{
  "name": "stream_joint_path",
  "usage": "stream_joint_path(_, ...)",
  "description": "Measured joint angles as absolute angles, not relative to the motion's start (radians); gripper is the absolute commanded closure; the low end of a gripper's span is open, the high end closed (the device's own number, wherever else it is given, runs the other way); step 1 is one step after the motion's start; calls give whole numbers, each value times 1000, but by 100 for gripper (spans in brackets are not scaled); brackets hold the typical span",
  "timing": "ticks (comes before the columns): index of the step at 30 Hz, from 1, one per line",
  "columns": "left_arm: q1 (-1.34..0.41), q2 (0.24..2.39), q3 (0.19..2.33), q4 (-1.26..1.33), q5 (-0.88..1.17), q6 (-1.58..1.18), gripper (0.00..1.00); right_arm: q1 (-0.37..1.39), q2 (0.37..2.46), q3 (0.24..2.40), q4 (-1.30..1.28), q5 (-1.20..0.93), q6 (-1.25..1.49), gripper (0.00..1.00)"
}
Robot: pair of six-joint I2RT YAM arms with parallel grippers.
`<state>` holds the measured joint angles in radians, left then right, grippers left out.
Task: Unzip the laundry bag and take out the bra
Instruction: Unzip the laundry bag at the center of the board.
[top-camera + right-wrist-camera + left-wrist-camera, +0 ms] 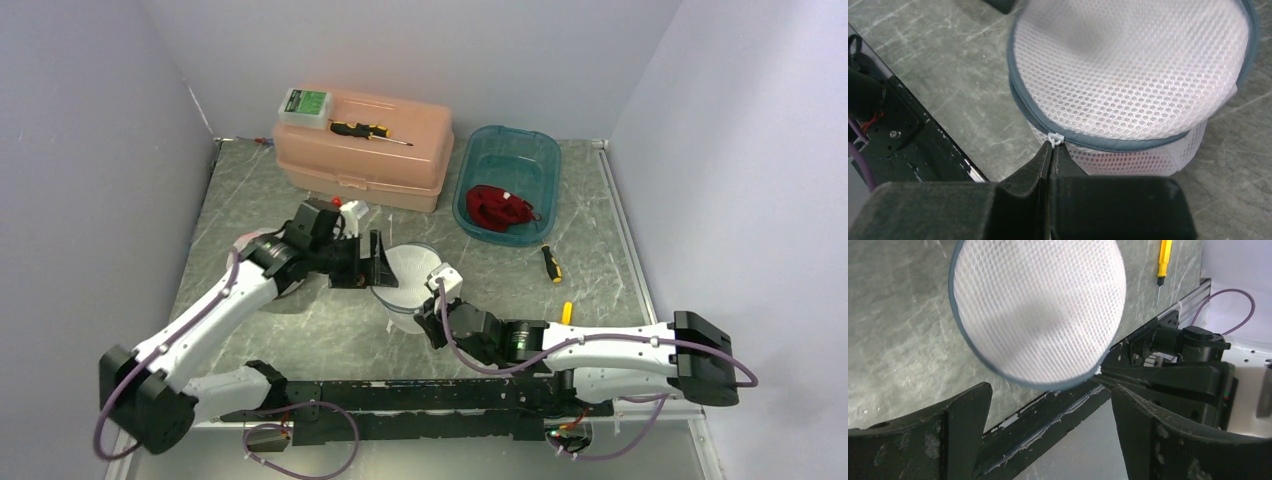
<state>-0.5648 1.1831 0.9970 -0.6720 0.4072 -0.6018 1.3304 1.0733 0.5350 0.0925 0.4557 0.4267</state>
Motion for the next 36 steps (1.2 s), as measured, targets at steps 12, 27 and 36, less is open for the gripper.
stream_joint_path(12, -564, 971, 821, -673, 379, -841, 6, 1329, 1205, 641, 152, 404, 381, 100)
stream_joint_path(27, -564, 1152, 761, -406, 429, -1063, 47, 1329, 1234, 656, 173, 305, 347, 100)
stream_joint_path(36, -564, 1200, 756, -363, 431, -1068, 97, 1329, 1174, 635, 136, 361, 371, 100)
